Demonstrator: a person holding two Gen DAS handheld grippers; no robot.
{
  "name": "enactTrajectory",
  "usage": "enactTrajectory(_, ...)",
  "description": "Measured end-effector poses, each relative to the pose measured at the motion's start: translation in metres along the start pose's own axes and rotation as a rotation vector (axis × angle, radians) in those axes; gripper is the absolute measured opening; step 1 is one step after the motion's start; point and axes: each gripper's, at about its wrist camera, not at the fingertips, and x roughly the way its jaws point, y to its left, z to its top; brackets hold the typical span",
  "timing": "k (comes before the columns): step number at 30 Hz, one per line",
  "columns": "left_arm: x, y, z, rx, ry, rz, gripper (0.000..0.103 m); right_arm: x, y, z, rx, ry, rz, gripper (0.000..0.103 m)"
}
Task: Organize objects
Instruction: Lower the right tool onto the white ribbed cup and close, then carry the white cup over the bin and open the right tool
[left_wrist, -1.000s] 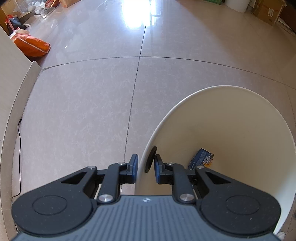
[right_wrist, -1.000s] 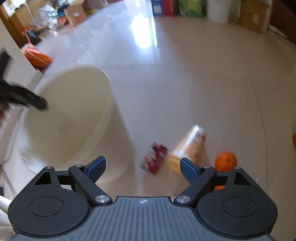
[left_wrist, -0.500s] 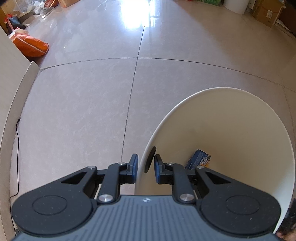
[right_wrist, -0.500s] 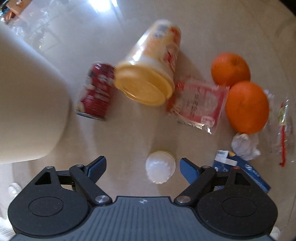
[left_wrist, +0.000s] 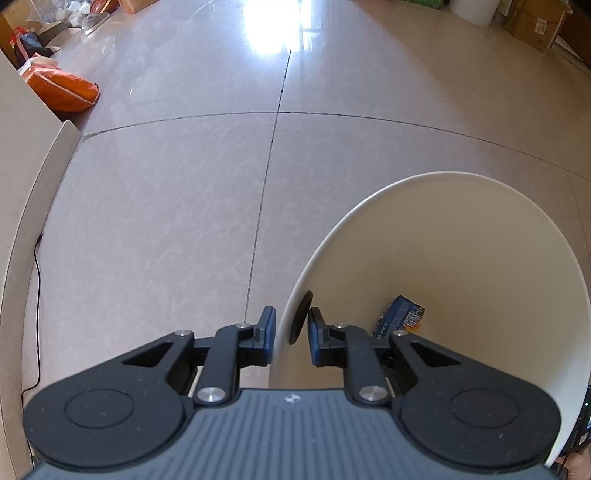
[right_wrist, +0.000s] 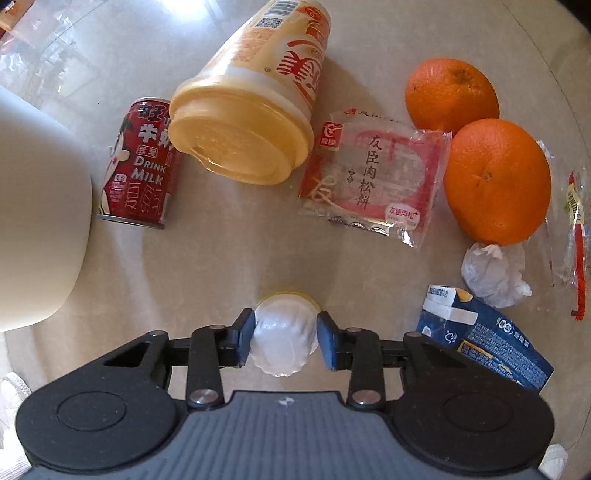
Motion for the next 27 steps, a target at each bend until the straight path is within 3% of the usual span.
enactTrajectory(6,0.001,-0.001,0.002,-0.001,0.003,0.005,0.017,-0.017,0.005,0.003,-0.028,0.020,-0.019,0.041)
enactTrajectory(9,0.001,-0.002,0.001,0.002,0.001,0.008,0.017,-0.046,0.021,0.006,-0.115,0.023,-0.037,0.041)
enactTrajectory(14,0.000,-0.001,0.001,-0.003,0.000,0.007,0.017,-0.128,0.054,0.016,-0.303,-0.027,-0.040,0.041)
enactTrajectory(21,-0.001,-0.004,-0.001,0.002,-0.006,0.012,0.017,-0.260,0.116,0.031,-0.479,-0.157,0.070,0.041)
enactTrajectory(27,-0.002,-0.001,0.000,-0.001,-0.004,0.007,0.017,-0.299,0.166,0.032,-0.581,-0.182,0.125,0.041)
